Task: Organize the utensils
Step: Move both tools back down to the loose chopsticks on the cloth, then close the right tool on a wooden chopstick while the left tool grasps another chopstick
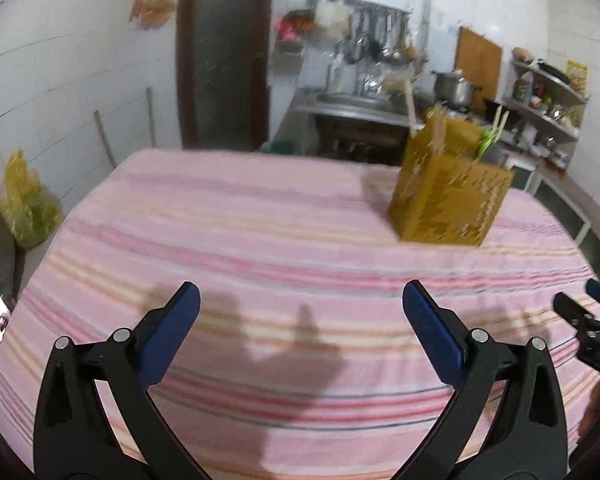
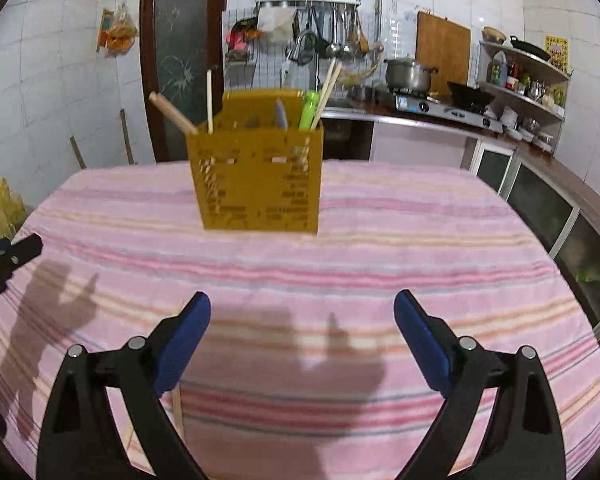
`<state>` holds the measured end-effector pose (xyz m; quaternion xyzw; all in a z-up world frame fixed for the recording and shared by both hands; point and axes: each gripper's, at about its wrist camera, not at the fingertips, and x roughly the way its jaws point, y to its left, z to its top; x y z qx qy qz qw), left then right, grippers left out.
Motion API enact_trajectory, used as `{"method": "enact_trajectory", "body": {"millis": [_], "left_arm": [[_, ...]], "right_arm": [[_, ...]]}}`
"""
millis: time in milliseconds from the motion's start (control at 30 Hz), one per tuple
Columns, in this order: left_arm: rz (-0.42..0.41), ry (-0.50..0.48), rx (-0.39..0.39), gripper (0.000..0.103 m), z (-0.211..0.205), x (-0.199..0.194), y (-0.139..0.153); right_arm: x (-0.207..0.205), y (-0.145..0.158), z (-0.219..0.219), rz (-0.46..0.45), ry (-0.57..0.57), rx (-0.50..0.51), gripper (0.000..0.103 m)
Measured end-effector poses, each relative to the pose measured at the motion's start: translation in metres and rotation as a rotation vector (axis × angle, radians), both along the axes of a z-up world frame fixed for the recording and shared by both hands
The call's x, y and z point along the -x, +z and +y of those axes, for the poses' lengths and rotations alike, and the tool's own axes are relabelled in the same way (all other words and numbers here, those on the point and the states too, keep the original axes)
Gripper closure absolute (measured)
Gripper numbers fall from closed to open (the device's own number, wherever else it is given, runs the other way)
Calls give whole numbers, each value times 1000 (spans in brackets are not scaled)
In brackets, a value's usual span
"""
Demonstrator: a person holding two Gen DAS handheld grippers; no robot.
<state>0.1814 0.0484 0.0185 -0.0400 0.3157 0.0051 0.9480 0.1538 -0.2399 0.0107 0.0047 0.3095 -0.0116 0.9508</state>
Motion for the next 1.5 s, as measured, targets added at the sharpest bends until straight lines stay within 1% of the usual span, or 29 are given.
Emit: {"method": "enact_trajectory", "body": {"millis": [100, 167, 333, 433, 633, 767, 900, 933, 967, 1000, 1033, 1067, 1100, 1167, 1200, 1267, 1367, 1500], "left_arm": [[73, -32, -7, 5, -2, -5, -18], [105, -44, -9, 5, -2, -5, -27], [154, -62, -31, 5, -9, -4, -47], [190, -79, -60, 5, -16, -5, -58], [258, -98, -103, 5, -22, -18, -72], [258, -86, -98, 5, -18, -18, -74], [259, -78, -113, 5, -17, -20, -75], [257, -76, -114, 5, -16, -20, -75], [254, -73, -116, 5, -16, -19, -75], [251, -73, -117, 5, -16, -19, -74], [248, -72, -118, 5, -15, -19, -73], [246, -71, -119, 5, -16, -19, -73], [244, -72, -118, 5, -17, -19, -72], [239, -78, -116, 5, -19, -18, -69], [236, -78, -118, 5, -20, -18, -69], [229, -84, -125, 6, -23, -18, -66], [223, -92, -124, 6, -30, -18, -63], [217, -117, -111, 8, -45, -18, -58]], "right_arm": [[5, -9, 3, 21, 4, 3, 12], [6, -14, 6, 33, 4, 6, 12], [7, -30, 12, 82, 11, 14, 12], [7, -39, 19, 107, 29, 20, 12], [7, -44, 36, 135, 72, 31, 12], [2, -49, 54, 168, 99, 65, 12], [-10, -57, 70, 213, 120, 94, 14], [-12, -59, 73, 222, 126, 102, 19], [-13, -60, 77, 228, 133, 108, 28], [-16, -61, 81, 240, 141, 116, 31], [-17, -62, 84, 246, 146, 115, 40], [-19, -63, 86, 251, 156, 102, 51], [-20, -62, 87, 256, 166, 86, 58], [-23, -62, 90, 264, 184, 62, 76], [-24, -62, 93, 266, 190, 60, 79], [-26, -61, 95, 262, 199, 52, 96], [-26, -60, 89, 254, 203, 9, 97], [-23, -51, 70, 223, 172, -5, 97]]}}
